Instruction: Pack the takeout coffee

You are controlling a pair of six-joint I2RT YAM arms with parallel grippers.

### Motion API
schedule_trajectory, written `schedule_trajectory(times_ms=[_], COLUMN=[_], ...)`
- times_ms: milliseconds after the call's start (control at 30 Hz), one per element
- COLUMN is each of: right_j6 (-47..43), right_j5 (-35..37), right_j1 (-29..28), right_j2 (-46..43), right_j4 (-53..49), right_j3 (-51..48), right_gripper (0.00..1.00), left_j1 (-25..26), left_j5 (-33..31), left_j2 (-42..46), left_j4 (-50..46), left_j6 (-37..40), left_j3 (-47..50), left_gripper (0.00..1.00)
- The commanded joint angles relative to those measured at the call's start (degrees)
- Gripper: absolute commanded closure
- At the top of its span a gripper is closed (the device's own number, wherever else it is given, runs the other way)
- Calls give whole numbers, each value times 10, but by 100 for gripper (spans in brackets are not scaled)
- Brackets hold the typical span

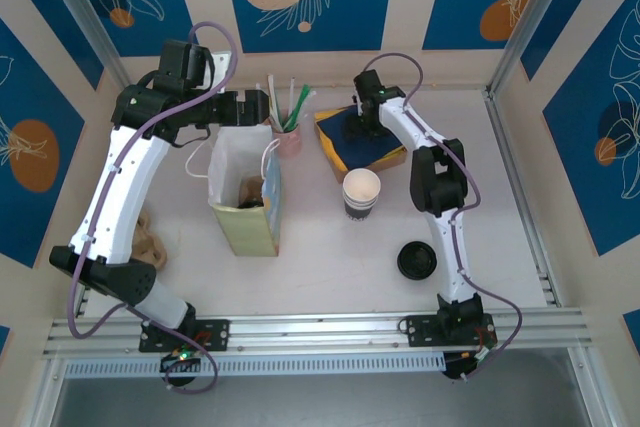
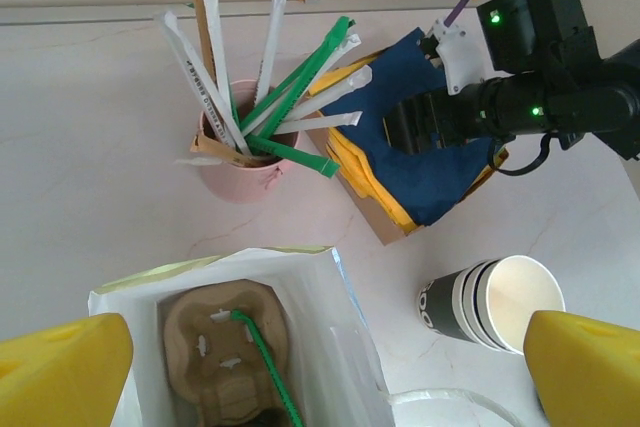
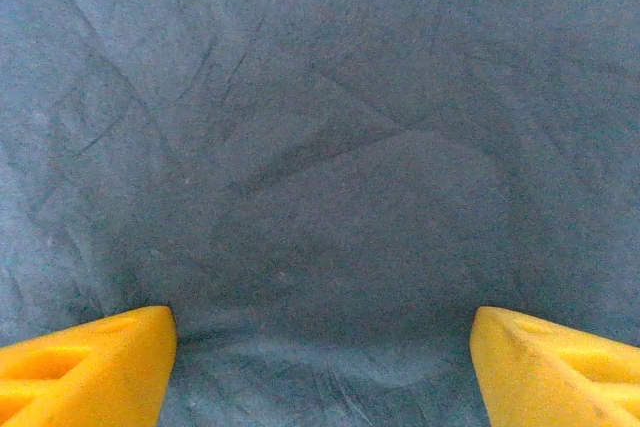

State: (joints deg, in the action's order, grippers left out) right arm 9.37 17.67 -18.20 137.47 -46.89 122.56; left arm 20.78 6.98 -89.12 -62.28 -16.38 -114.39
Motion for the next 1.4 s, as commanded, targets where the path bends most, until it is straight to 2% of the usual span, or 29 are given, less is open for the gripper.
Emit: schedule_trajectory(times_ms=[0,133,433,700,800,867,967,1367], right_j6=[-10,-11,-10,-2,2,5,11,61], right_j5=[13,13,1,6,2,1,-4,-61], right_j1=[-9,-12,-11,-12,-12,-12,-12,-11], right_j2=[10,7,-25,-77,-95,-105,-121,-212], right_j4=[-20,-23,-23,-24,-27,-31,-36,-40], right_j3=[10,7,-8,-19,-23,-26,-35,-78], right_gripper=[22,30,65,70,77,86,92,100], left_j1=[4,4,4,4,4,4,4,4], left_j5=[-9,-8,-8,-8,-9,-10,-9,-24], left_j2=[-6,-7,-7,-1,2,4,8,25], left_j4=[-14,-14,-14,-11,-8,-6,-4,-5], left_j6=[10,10,8,6,6,4,3,-3], left_j3=[-17,-17,-16,-13,-6,-2,2,6], left_gripper=[0,0,0,0,0,0,0,0])
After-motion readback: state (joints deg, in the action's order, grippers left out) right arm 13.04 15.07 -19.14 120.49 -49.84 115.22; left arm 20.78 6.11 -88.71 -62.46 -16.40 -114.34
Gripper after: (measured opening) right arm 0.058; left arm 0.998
